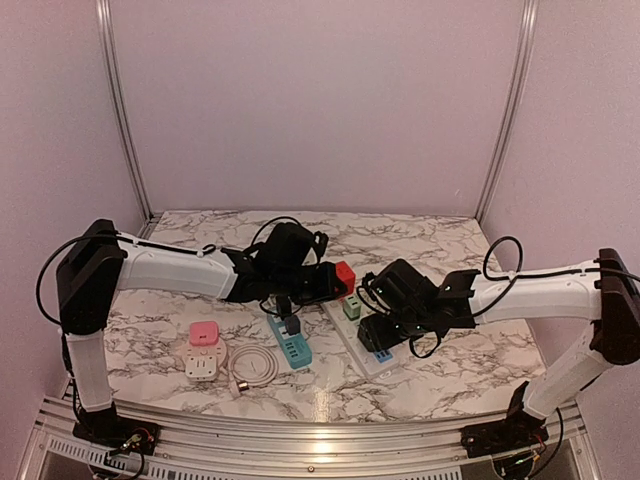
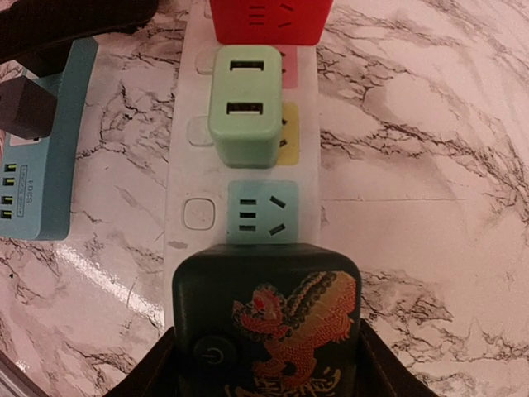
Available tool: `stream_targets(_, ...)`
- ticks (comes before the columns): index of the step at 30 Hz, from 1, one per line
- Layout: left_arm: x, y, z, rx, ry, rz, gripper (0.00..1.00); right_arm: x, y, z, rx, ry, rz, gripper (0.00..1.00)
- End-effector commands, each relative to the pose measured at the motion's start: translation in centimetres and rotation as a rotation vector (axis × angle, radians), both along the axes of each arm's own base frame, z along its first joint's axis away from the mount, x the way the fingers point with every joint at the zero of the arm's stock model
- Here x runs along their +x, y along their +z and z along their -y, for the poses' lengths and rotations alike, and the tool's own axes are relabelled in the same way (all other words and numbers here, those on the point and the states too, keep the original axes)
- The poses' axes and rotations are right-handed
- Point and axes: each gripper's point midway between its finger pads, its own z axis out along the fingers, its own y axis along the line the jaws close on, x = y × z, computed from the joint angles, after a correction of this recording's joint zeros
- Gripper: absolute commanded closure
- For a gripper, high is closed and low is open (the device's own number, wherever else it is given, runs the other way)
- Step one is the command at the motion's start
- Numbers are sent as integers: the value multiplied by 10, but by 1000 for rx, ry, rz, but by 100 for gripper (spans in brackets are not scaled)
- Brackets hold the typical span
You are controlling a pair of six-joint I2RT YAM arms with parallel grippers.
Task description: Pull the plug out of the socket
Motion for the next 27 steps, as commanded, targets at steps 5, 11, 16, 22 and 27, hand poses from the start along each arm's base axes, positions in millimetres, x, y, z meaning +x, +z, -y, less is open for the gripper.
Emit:
stream_targets(5, 2, -12, 25, -8, -35, -20, 100, -9, 7, -22, 58, 18, -31, 80)
stream_targets(11, 1, -27, 32, 24, -37, -37, 100, -9, 4, -23, 55, 15, -36, 80)
stream_targets(16, -2, -44, 25, 81, -20, -54, 100, -8, 4, -22, 47, 10, -32, 80)
stream_targets(22, -2, -57, 13, 146, 10, -55, 100, -7, 3, -22, 40, 4, -30, 80)
stream_targets(27, -4, -66, 7, 187, 13, -59, 100, -5, 3, -24, 39, 7, -28, 71)
